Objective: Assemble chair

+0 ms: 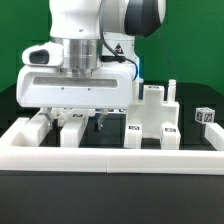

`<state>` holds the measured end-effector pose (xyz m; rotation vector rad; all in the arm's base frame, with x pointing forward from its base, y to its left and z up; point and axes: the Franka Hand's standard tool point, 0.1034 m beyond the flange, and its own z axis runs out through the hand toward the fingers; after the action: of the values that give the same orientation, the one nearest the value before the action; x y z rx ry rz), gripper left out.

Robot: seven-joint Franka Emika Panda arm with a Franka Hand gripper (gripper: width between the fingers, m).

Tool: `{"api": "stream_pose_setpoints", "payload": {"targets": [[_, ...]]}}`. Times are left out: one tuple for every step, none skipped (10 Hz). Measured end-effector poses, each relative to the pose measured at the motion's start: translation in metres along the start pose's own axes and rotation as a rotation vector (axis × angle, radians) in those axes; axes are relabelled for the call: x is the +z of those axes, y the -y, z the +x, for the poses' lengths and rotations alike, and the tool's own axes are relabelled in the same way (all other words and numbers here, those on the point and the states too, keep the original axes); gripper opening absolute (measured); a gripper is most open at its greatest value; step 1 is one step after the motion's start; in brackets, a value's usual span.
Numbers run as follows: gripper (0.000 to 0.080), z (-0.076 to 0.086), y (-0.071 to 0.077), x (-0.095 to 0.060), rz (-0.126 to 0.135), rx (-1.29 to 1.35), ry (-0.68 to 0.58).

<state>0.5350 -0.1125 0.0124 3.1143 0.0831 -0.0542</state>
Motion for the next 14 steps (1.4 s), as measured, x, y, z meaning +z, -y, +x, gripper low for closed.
{"api": "stream_pose_setpoints", "payload": {"targets": [[0.0649,-0.0019,-0.0005,0.0037,-0.001,0.0,0.005],[0.0649,-0.0033,-0.0011,0.0059,-0.001,0.001,0.009],[0.0649,-0.0042,-0.0013,0.0072,-0.001,0.002,0.012],[0.0649,-0.0044,-0.0011,0.0076,-0.001,0.002,0.013],[0.0649,-0.0043,-0.0008,0.0077,-0.001,0.001,0.013],[0.0649,-0.0045,-0.0008,0.0077,0.0,0.001,0.013],[0.0548,-0.0045,-0.0008,0.0078,0.0,0.001,0.014],[0.0548,-0.0045,-0.0008,0.0078,0.0,0.001,0.014],[0.0347,-0.0045,-0.0008,0.0079,0.0,0.001,0.014],[0.0287,-0.0043,-0.0011,0.0076,-0.001,0.001,0.013],[0.0287,-0.0043,-0.0011,0.0077,-0.001,0.001,0.013],[0.0287,-0.0043,-0.0011,0.0077,-0.001,0.001,0.013],[0.0287,-0.0043,-0.0011,0.0077,-0.001,0.001,0.013],[0.0287,-0.0043,-0.0011,0.0077,-0.001,0.001,0.013]]}}
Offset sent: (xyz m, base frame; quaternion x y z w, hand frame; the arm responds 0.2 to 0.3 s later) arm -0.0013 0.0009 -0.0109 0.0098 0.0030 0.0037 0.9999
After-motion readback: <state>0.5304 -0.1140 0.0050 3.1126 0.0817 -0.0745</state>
